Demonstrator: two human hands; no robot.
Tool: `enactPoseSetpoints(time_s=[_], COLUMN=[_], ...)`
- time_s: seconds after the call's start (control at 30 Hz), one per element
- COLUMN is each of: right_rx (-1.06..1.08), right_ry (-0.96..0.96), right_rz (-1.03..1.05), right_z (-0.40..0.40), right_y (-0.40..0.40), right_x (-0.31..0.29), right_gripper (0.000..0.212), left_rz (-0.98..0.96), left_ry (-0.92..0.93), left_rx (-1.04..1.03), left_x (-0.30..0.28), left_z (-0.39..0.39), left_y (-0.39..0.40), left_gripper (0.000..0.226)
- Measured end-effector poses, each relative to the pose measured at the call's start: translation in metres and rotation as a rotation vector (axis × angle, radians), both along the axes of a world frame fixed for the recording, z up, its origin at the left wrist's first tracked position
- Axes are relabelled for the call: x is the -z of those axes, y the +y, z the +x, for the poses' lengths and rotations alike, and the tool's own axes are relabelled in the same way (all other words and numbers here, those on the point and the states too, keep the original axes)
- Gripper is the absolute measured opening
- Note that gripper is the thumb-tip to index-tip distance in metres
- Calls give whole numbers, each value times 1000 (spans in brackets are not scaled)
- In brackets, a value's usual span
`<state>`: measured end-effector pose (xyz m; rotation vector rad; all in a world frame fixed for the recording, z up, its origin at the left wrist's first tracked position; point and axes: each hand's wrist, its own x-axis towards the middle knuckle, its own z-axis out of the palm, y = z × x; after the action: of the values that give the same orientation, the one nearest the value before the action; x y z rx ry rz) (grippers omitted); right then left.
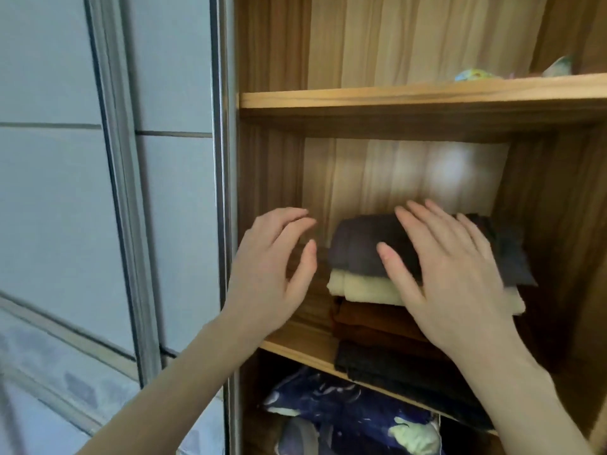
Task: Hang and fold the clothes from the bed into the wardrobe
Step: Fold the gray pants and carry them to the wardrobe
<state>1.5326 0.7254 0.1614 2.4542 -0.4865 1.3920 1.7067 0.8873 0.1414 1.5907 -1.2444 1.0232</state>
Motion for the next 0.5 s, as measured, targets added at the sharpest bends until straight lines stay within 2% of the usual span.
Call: enactPoseSetpoints(time_s=[0.1,0.33,0.5], right_rx=[-106,-138,-77], right_ry=[-11,55,70], right_rz=[-28,-111,-193], right_z=[30,121,175], right_y=[46,115,138], right_x=[16,34,39], right_gripper=[61,69,67], left_rz=[-97,-91,-52], left_ry=[-147,-124,0], left_rx=[-92,-153,-64], left_x=[6,22,35], left_z=[25,100,132], left_y=[34,78,77], left_gripper=[36,47,59])
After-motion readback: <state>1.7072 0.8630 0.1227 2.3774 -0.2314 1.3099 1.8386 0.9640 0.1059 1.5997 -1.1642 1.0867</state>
